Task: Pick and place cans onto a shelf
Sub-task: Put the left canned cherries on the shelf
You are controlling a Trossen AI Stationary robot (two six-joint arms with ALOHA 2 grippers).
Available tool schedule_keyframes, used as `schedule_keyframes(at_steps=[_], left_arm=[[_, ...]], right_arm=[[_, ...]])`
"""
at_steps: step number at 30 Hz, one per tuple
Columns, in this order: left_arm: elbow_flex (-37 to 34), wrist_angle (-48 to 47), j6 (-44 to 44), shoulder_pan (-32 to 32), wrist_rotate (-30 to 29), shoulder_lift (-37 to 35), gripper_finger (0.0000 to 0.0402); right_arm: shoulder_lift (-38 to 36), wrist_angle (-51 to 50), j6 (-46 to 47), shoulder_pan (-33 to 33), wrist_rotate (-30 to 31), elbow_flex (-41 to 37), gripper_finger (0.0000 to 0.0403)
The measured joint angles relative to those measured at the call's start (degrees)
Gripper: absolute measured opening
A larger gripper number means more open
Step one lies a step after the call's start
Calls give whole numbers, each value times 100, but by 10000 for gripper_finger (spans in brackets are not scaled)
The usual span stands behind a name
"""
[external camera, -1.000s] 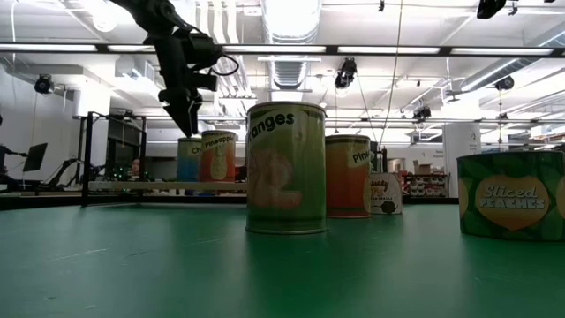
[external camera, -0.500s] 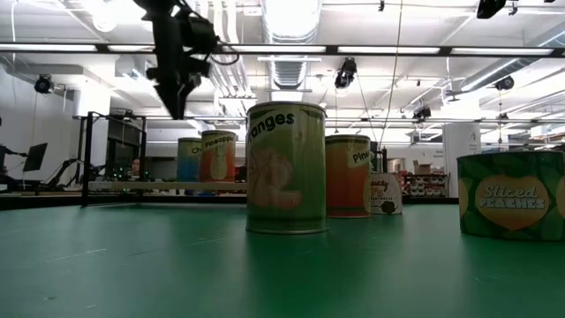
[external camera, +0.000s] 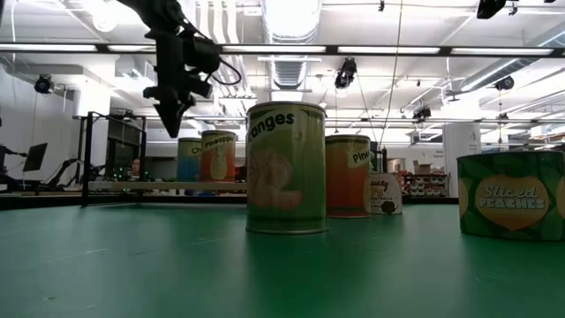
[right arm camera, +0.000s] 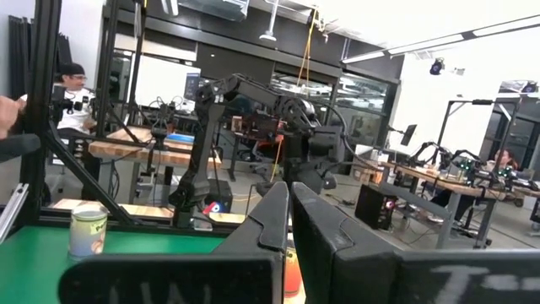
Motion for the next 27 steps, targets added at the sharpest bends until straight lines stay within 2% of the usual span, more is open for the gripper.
schedule_keyframes(at_steps=[5, 11, 20, 23, 27], left_arm=[[22, 143, 0, 26, -512, 287, 6], [220, 817, 52, 85, -1134, 534, 1], [462, 1020, -156, 103, -1013, 563, 0], [610, 675, -217, 103, -1011, 470, 0], [746, -266, -341, 112, -974, 439, 0]], right_arm=[[0, 2, -1, 0, 0, 0, 9], [0, 2, -2, -1, 0, -2, 9], [0, -4, -38, -1, 7, -2, 9], [0, -24, -40, -1, 29, -2, 9], [0, -60, -44, 0, 47, -2, 9]])
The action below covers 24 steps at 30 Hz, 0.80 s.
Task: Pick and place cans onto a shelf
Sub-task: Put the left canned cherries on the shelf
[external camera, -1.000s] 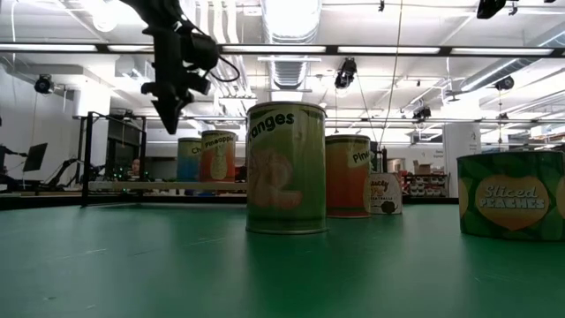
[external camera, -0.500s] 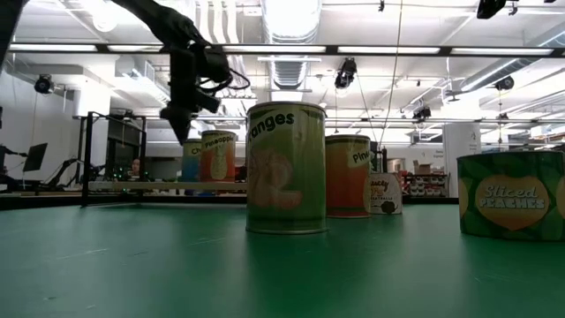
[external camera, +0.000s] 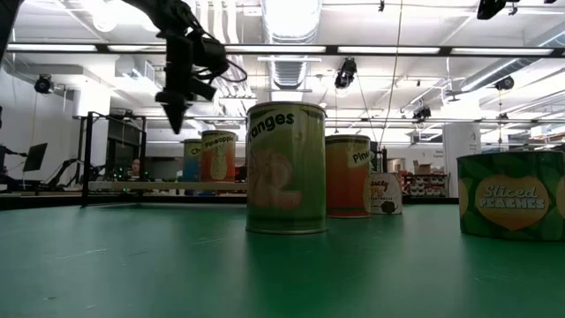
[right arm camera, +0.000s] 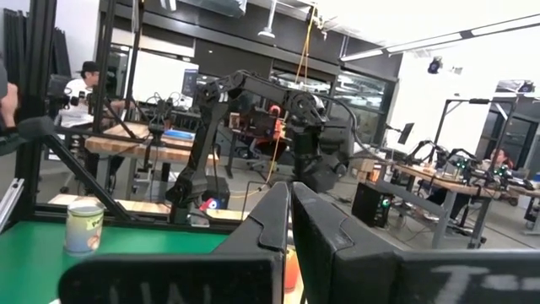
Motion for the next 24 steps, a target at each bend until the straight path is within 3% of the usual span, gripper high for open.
schedule_keyframes(at_steps=[6, 24], left_arm=[[-136, 407, -158, 146, 748, 73, 0], [-144, 1452, -180, 49, 614, 645, 0]], right_arm=[[-1, -10, -32, -2, -1, 0, 9], [-2, -35, -52, 0, 1, 0, 9]])
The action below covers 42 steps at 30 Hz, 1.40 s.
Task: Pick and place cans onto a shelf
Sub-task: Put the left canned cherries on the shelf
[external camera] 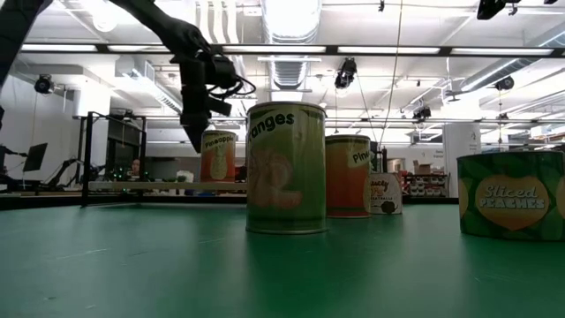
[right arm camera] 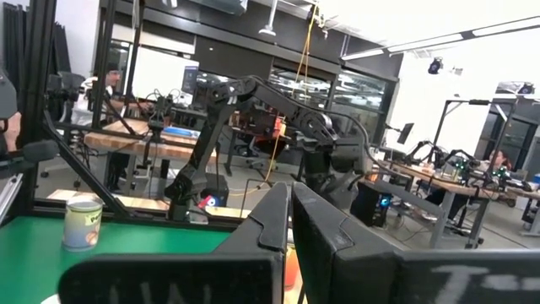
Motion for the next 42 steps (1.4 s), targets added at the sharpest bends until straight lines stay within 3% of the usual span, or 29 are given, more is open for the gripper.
schedule_keyframes(at_steps=[9, 14, 16, 20, 26, 42], left_arm=[[-4, 313, 66, -30, -9, 35, 0], [16, 173, 517, -30, -935, -31, 0], [142, 167, 614, -26, -1057, -61, 0], [621, 181, 595, -28, -499, -86, 0], [1072, 102, 332, -28, 1343, -100, 0], [336, 294, -33, -28, 1320, 37, 0]], right_arm=[[0, -6, -16, -2, 0, 0, 9], [0, -14, -16, 0, 0, 0, 9], [0, -14, -16, 0, 0, 0, 9], [0, -14, -61, 0, 4, 0, 9], [0, -16, -67, -1, 4, 0, 9], [0, -23, -62, 0, 4, 0, 9]])
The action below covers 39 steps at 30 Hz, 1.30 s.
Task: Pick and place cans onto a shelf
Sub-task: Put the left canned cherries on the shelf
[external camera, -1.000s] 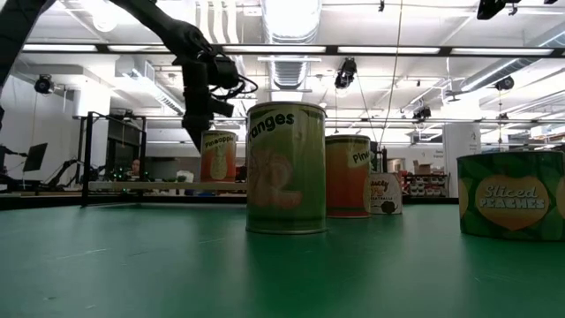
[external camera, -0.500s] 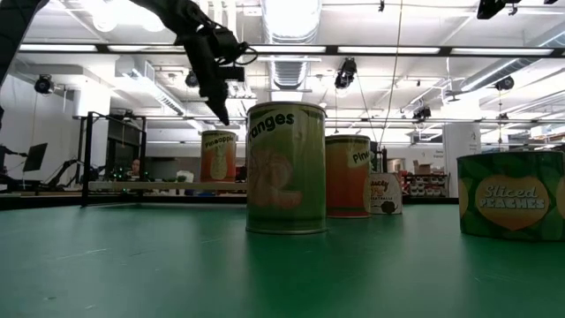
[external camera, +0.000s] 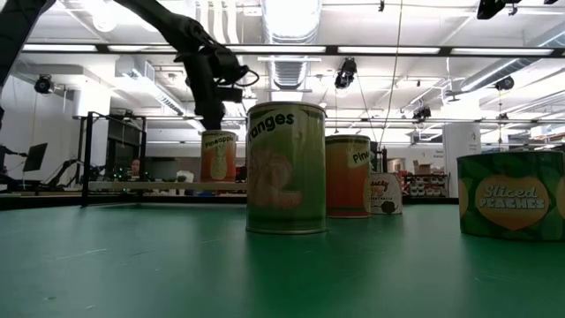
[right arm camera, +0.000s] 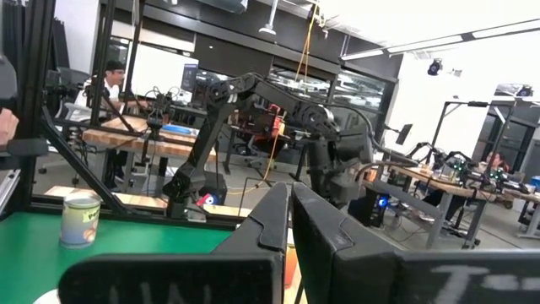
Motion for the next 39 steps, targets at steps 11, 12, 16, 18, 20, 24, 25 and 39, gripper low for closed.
schedule_keyframes(at_steps=[11, 12, 16, 18, 20, 24, 25, 39], left_arm=[[-24, -280, -275, -48, -26, -13, 0], [-24, -308, -288, -70, -31, -15, 0], [-25, -320, -292, -147, -42, -17, 0], [-26, -324, -293, -199, -41, -17, 0], [-28, -326, -293, -251, -39, -17, 0], [-30, -328, -343, -328, -37, -17, 0], [-30, -331, -371, -347, -36, -17, 0], [-38, -412, -559, -424, 4, -52, 0]], right_arm=[[0, 0, 0, -1, 0, 0, 9], [0, 0, 0, -1, 0, 0, 9], [0, 0, 0, -1, 0, 0, 9], [0, 0, 0, 0, 0, 0, 9], [0, 0, 0, 0, 0, 0, 9], [0, 0, 0, 0, 0, 0, 9], [0, 0, 1, -1, 0, 0, 9], [-2, 2, -24, 0, 0, 0, 9]])
